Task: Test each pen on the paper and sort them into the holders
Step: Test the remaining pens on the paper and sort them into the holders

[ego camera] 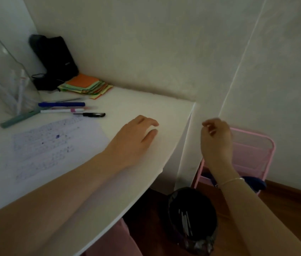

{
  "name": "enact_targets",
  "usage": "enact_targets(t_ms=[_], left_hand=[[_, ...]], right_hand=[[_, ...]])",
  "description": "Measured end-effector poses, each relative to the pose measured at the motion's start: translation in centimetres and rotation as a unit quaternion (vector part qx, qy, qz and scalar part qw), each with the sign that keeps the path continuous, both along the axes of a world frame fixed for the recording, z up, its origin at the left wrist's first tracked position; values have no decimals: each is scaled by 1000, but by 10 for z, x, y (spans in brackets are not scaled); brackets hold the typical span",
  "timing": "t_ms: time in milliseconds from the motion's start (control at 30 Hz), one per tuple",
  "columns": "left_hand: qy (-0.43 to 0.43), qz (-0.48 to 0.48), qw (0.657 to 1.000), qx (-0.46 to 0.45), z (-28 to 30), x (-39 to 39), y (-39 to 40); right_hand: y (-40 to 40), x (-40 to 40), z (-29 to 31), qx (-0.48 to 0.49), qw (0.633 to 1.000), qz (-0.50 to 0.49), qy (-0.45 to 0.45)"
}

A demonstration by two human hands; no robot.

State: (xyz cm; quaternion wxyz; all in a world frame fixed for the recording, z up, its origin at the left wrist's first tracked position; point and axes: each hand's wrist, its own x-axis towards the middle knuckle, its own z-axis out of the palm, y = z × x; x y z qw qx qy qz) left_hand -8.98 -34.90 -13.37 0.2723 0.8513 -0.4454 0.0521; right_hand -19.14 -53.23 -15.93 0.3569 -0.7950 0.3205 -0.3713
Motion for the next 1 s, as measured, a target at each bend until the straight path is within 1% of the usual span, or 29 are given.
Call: enact_targets(t_ms=[33, 100, 167, 233, 300, 367, 433, 500, 600, 667, 733, 833, 867, 900, 933, 967, 1000], left_hand=[[-4, 11, 1000, -14, 4, 6, 12], [-10, 44, 999, -18, 9, 20, 45], [-16, 94, 995, 5, 11, 36, 84], [-22, 150, 988, 24, 10, 51, 126], [-25, 204, 978, 23, 7, 62, 167], [-24, 254, 967, 25, 4, 68, 201], [-16, 286, 958, 28, -2, 71, 226], [-2, 297, 955, 24, -9, 72, 241], [6, 291, 957, 0, -15, 73, 248], [-9, 281, 960, 6, -17, 74, 246], [-21, 276, 961, 5, -17, 75, 246], [-27, 273, 962, -6, -20, 78, 248], [-33, 273, 961, -6, -21, 78, 248], [-39, 274, 961, -8, -22, 78, 248], [-43, 277, 960, -17, -22, 78, 248], [-46, 279, 958, -33, -20, 77, 248], [-50, 280, 957, -57, -17, 76, 248]], right_hand=[[15, 12, 25, -23, 998, 30, -48], [54, 36, 66, -73, 986, 101, -112], [96, 62, 89, -119, 966, 183, -141], [137, 90, 95, -135, 947, 268, -114], [176, 118, 92, -138, 926, 347, -49], [209, 143, 83, -162, 903, 398, 13], [233, 168, 72, -232, 880, 403, 100], [247, 192, 62, -316, 854, 356, 210], [251, 222, 51, -381, 817, 285, 327], [248, 235, 44, -403, 798, 268, 359], [245, 242, 41, -424, 788, 264, 360], [244, 246, 45, -429, 778, 283, 362], [246, 245, 49, -421, 782, 293, 354], [248, 244, 56, -401, 801, 306, 323], [251, 242, 64, -361, 836, 320, 262], [255, 238, 73, -292, 878, 333, 183], [261, 232, 83, -194, 912, 348, 100]])
